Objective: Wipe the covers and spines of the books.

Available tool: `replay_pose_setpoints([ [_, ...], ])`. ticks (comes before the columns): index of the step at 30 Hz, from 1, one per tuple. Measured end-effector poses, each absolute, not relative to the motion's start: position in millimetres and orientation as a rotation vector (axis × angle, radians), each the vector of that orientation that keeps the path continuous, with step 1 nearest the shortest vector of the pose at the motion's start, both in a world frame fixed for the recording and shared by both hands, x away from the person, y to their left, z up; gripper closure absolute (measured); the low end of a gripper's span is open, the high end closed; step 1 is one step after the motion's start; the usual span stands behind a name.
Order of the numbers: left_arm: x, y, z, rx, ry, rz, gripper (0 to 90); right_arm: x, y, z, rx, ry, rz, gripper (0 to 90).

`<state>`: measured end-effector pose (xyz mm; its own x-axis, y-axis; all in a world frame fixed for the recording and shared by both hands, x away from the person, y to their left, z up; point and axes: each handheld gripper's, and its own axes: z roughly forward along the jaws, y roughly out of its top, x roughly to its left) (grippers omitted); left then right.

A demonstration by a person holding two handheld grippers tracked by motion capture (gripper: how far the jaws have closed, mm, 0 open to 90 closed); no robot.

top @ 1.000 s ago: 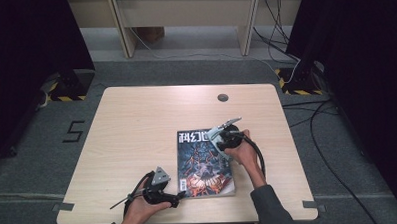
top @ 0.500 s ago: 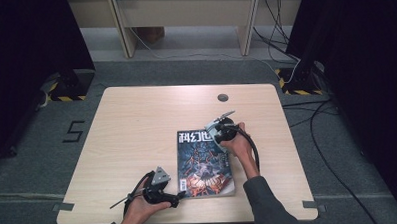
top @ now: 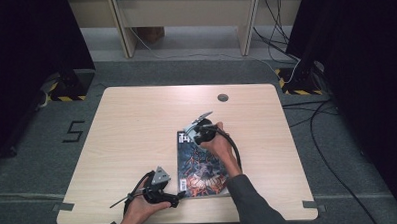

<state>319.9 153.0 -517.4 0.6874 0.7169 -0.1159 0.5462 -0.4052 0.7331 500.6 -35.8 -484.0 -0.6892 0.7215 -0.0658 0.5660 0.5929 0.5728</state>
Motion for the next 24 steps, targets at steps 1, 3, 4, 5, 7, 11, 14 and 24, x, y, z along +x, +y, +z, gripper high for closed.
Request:
replay_pose_setpoints([
  [1,319.7,153.1,-517.4,2.111,0.966,0.28,13.6,498.7,-30.5,-484.2,1.037,2.54,0.762,65.3],
  [3,319.9,153.0,-517.3,2.112,0.967,0.279,13.6,494.9,-18.7,-483.5,0.97,2.561,0.745,65.5],
  [4,320.0,153.1,-517.3,2.113,0.965,0.278,13.6,493.9,-15.6,-483.6,0.954,2.564,0.741,65.5],
  [5,319.7,153.0,-517.6,2.108,0.966,0.281,13.6,493.5,-14.4,-483.7,0.95,2.563,0.742,65.5],
  [7,319.5,153.2,-517.7,2.108,0.964,0.286,13.7,494.1,-16.5,-484.3,0.959,2.566,0.758,64.9],
  [11,319.2,152.9,-517.7,2.106,0.968,0.283,13.7,498.2,-24.7,-486.0,1.018,2.57,0.82,62.9],
  [14,319.4,153.0,-517.7,2.107,0.967,0.284,13.7,500.9,-36.8,-485.0,1.052,2.538,0.789,62.8],
  [24,318.6,152.7,-517.7,2.105,0.975,0.286,13.5,513.4,-103.4,-487.9,1.235,2.371,0.806,63.2],
])
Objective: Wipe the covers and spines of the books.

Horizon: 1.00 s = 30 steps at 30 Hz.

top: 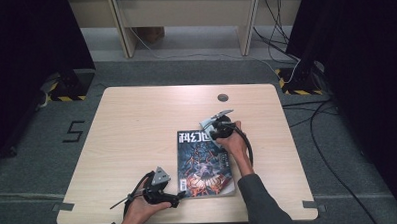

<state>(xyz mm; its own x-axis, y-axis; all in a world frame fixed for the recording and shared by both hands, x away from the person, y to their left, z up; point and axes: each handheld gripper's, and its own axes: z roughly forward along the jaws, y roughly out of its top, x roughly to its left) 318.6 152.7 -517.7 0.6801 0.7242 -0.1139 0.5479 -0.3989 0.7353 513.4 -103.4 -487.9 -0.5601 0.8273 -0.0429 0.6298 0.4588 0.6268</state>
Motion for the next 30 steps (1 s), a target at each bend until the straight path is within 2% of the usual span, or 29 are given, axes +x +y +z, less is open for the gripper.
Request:
replay_pose_setpoints([
  [12,318.0,152.7,-518.1,2.098,0.978,0.29,13.4,507.5,-105.5,-489.5,1.189,2.354,0.806,64.8],
  [23,322.7,156.7,-517.3,2.108,0.984,0.289,12.1,499.3,-122.0,-484.7,1.17,2.363,0.747,78.8],
  [30,336.0,177.7,-516.2,2.099,1.053,0.309,11.7,480.5,-146.0,-478.3,1.201,2.345,0.862,80.5],
])
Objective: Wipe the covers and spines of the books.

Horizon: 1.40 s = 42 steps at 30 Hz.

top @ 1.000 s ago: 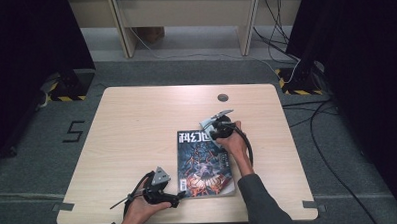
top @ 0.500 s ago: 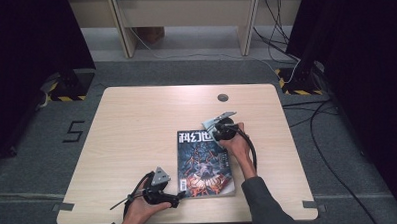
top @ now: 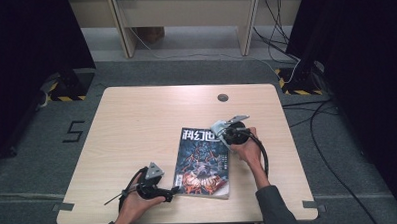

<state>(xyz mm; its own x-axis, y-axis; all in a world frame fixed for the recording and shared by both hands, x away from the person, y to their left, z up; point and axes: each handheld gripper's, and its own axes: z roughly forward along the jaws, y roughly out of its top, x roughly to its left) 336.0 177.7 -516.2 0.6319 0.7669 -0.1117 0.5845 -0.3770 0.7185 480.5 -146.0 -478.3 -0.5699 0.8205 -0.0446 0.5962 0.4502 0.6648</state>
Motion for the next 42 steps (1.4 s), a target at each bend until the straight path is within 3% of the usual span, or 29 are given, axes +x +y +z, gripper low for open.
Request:
replay_pose_setpoints([
  [15,359.2,211.3,-512.7,2.102,1.156,0.326,11.7,434.2,-201.3,-434.1,1.174,2.193,1.001,81.0],
  [31,366.6,223.3,-510.5,2.092,1.217,0.386,11.7,417.6,-262.4,-483.1,1.395,2.284,0.636,78.7],
  [36,361.1,223.9,-509.8,2.041,1.249,0.322,20.4,417.5,-263.7,-483.0,1.438,2.29,0.625,66.5],
  [39,352.9,217.4,-507.0,2.006,1.239,0.303,19.2,418.6,-257.8,-478.1,1.421,2.272,0.638,56.0],
  [42,344.6,208.4,-501.9,1.996,1.207,0.313,21.4,420.4,-242.0,-466.8,1.349,2.264,0.7,51.5],
])
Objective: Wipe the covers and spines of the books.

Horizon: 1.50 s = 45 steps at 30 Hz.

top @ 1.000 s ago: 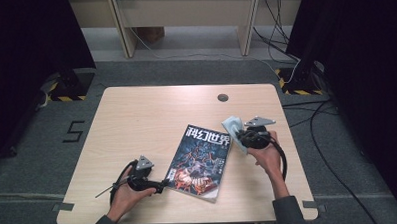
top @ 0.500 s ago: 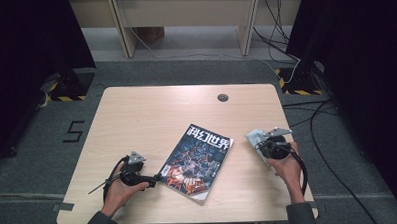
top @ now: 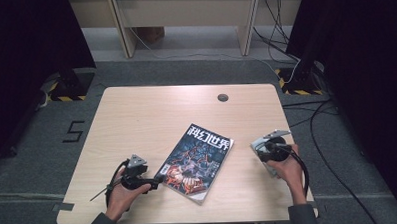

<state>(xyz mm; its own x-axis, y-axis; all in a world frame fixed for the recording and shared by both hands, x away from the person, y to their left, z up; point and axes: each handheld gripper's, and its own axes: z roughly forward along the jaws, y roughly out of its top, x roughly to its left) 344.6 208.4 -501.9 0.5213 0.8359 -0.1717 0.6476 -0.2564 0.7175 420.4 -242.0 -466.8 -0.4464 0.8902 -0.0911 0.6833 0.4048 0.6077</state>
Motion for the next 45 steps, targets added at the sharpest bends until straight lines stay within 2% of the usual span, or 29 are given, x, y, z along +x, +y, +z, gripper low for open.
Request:
replay_pose_setpoints([
  [2,337.0,202.4,-498.7,1.985,1.192,0.29,24.6,424.1,-227.8,-460.5,1.31,2.275,0.759,47.9],
  [8,327.2,192.0,-503.8,1.994,1.202,0.167,24.7,443.5,-183.5,-455.6,1.238,2.356,0.889,43.3],
  [15,328.1,190.3,-504.7,1.997,1.203,0.151,20.6,480.6,-145.7,-474.0,1.287,2.453,0.883,40.9],
  [20,331.4,191.2,-505.7,1.988,1.206,0.154,20.0,491.1,-138.1,-487.9,1.309,2.488,0.81,39.8],
  [25,341.2,191.4,-506.3,1.979,1.222,0.168,17.7,478.4,-144.1,-486.4,1.261,2.491,0.782,40.3],
  [33,363.7,184.0,-508.0,2.044,1.208,0.309,17.1,427.6,-161.3,-482.3,1.234,2.536,0.738,40.6],
  [39,384.8,178.7,-509.9,2.067,1.2,0.348,16.6,391.9,-172.3,-481.7,1.233,2.582,0.753,42.1],
  [43,393.2,178.4,-510.9,2.045,1.197,0.341,18.8,385.4,-179.0,-477.4,1.261,2.597,0.789,48.7],
  [45,392.2,179.9,-510.2,2.033,1.21,0.326,20.9,390.4,-182.2,-475.0,1.303,2.533,0.843,45.7],
])
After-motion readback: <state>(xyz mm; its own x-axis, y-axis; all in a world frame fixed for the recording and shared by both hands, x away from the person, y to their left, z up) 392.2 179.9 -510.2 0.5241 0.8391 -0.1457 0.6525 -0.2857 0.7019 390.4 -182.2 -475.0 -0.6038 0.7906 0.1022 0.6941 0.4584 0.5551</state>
